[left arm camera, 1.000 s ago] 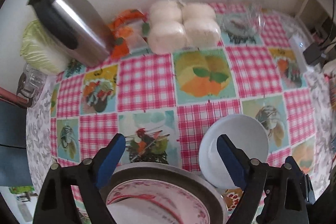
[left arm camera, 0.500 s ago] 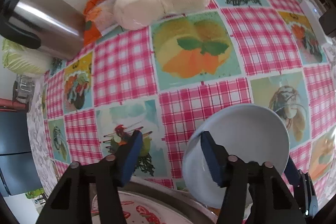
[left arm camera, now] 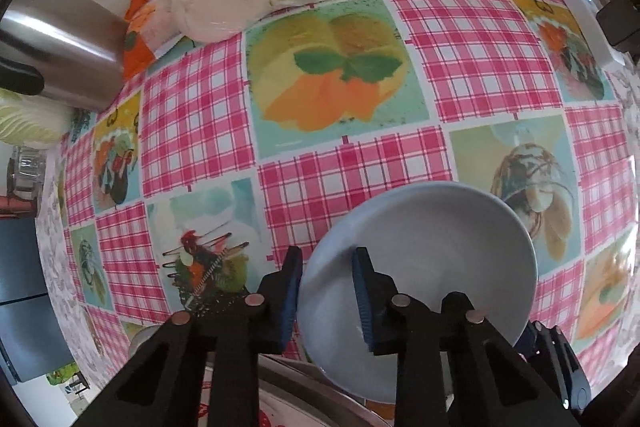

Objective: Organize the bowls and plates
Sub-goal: 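Grasp the white round bowl rim with the right gripper, then lift the white round bowl and carry it over the steel basin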

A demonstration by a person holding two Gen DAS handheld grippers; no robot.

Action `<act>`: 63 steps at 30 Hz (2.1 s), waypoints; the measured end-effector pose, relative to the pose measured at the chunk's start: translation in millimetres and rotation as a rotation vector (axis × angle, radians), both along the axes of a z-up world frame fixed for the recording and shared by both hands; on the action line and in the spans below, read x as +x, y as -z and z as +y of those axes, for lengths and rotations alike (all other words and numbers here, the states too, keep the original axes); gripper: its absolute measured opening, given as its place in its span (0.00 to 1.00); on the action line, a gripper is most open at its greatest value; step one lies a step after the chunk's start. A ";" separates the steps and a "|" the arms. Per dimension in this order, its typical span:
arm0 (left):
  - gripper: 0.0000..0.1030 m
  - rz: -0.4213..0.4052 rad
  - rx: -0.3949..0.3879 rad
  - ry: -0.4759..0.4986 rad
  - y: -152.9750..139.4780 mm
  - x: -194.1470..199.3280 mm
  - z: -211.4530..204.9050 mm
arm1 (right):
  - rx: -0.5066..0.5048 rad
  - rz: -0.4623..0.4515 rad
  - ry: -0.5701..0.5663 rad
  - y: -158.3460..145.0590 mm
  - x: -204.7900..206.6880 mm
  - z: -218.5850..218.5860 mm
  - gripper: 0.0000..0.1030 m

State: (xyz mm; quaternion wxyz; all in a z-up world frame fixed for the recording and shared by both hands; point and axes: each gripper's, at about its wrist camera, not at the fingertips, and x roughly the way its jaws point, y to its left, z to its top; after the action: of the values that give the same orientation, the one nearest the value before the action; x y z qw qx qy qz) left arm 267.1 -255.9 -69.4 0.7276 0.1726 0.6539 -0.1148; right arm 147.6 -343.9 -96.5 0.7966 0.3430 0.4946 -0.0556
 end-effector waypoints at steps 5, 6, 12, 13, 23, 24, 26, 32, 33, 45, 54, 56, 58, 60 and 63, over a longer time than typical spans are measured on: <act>0.24 -0.002 -0.021 -0.005 -2.4 -5.5 -4.0 | 0.013 -0.011 -0.009 -3.2 -5.5 -1.3 0.24; 0.24 -0.002 -0.023 -0.002 -3.1 -5.2 -1.1 | 0.011 -0.012 -0.010 -4.2 -6.3 -1.4 0.21; 0.24 -0.010 -0.036 -0.003 -1.7 -11.2 -2.9 | 0.019 -0.011 0.002 -5.3 -10.7 -4.6 0.20; 0.24 -0.014 -0.040 -0.002 -1.9 -13.2 -3.4 | 0.020 -0.011 0.002 -5.2 -11.1 -4.8 0.20; 0.20 -0.037 -0.139 0.001 -21.7 -33.7 4.6 | 0.024 -0.006 0.019 -17.1 -18.9 -9.6 0.20; 0.20 -0.047 -0.151 0.007 -28.2 -38.2 6.2 | 0.011 -0.012 0.021 -23.4 -20.9 -9.6 0.20; 0.20 -0.068 -0.172 0.013 -42.8 -46.7 10.9 | -0.013 -0.028 0.020 -38.2 -25.6 -8.9 0.20; 0.20 -0.156 -0.232 0.016 -93.7 -73.9 40.1 | -0.065 -0.091 -0.001 -86.8 -37.5 5.7 0.20; 0.20 -0.170 -0.241 0.014 -102.6 -78.9 46.9 | -0.072 -0.100 -0.004 -94.1 -39.3 9.0 0.20; 0.20 -0.297 -0.378 -0.069 -154.1 -120.1 143.3 | -0.131 -0.197 -0.115 -156.8 -63.1 80.2 0.20; 0.20 -0.330 -0.478 -0.177 -148.6 -142.6 203.2 | -0.154 -0.211 -0.194 -163.9 -72.0 130.0 0.20; 0.20 -0.346 -0.495 -0.201 -144.6 -148.0 215.2 | -0.166 -0.212 -0.211 -164.6 -71.5 140.4 0.20; 0.20 -0.352 -0.518 -0.230 -138.4 -150.9 225.9 | -0.175 -0.207 -0.228 -163.1 -70.3 148.7 0.20; 0.20 -0.354 -0.549 -0.261 -130.7 -152.9 235.4 | -0.180 -0.197 -0.244 -158.8 -67.8 155.7 0.20; 0.20 -0.348 -0.592 -0.297 -118.5 -155.5 245.5 | -0.186 -0.180 -0.259 -152.6 -64.2 161.4 0.20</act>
State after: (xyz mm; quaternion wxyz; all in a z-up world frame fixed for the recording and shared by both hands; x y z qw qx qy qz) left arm 111.7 -10.4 49.1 0.8549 -0.1254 0.4769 -0.1610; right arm 83.4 -182.5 56.2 0.8664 0.2049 0.4542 0.0325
